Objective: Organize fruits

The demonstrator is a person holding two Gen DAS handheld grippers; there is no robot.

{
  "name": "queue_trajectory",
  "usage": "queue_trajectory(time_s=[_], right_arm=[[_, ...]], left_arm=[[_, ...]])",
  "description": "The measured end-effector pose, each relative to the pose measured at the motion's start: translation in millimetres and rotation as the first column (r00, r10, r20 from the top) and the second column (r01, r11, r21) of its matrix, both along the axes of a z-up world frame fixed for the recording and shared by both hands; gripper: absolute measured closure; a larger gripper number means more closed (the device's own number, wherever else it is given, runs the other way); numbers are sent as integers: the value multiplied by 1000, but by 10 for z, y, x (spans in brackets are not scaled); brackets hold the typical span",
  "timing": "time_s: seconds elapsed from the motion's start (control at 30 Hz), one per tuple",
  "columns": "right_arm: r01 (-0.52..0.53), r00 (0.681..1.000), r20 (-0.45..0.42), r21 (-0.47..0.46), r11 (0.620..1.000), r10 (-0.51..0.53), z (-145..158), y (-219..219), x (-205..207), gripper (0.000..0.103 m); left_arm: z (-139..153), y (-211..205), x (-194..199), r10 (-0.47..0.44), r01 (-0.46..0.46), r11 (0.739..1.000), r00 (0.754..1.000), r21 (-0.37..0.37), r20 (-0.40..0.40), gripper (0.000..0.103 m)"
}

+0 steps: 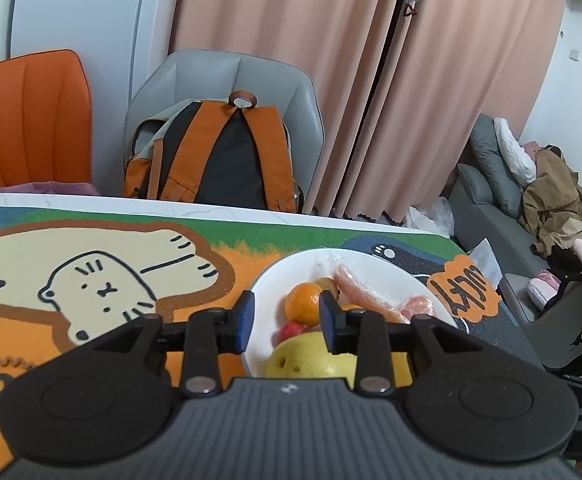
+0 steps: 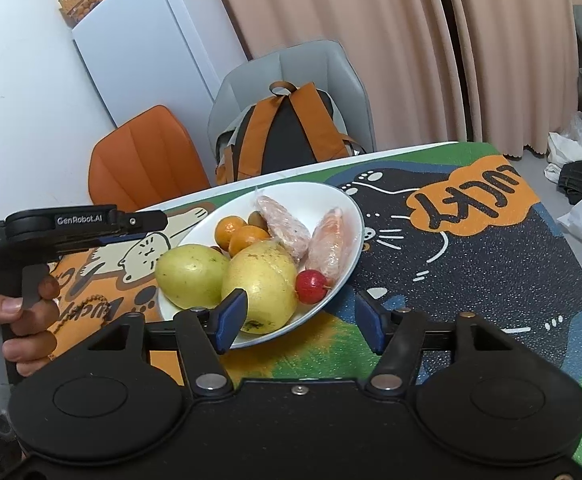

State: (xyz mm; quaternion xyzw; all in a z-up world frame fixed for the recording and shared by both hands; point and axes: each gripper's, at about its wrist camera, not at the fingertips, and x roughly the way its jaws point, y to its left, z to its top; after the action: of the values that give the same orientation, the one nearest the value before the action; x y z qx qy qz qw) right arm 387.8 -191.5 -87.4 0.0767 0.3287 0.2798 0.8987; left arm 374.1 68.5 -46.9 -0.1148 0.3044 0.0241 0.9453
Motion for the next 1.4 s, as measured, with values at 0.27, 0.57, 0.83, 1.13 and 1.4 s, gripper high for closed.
queue_trajectory(time_s=[0.27,0.57,0.83,1.13,1.4], right_arm=[[-2,1000,16,2,1000,2,110,-20,-121,39],[-13,999,47,13,1000,13,254,-73,-297,31],[-37,996,85,31,999,34,403,-123,-502,19],[-53,993,112,26,998,49,505,-134,-724,5],[-54,991,119,12,998,52,541,-153,-908,1]], left_arm=[[108,-7,-261,13,-13,1000,1000,-7,11,53],[262,-61,-614,29,-29,1000,999,-2,33,33],[377,-112,-964,85,-85,996,995,-3,58,16],[439,-134,-1297,120,-120,993,990,-6,68,7],[433,-133,-1540,124,-124,992,990,-9,65,4]])
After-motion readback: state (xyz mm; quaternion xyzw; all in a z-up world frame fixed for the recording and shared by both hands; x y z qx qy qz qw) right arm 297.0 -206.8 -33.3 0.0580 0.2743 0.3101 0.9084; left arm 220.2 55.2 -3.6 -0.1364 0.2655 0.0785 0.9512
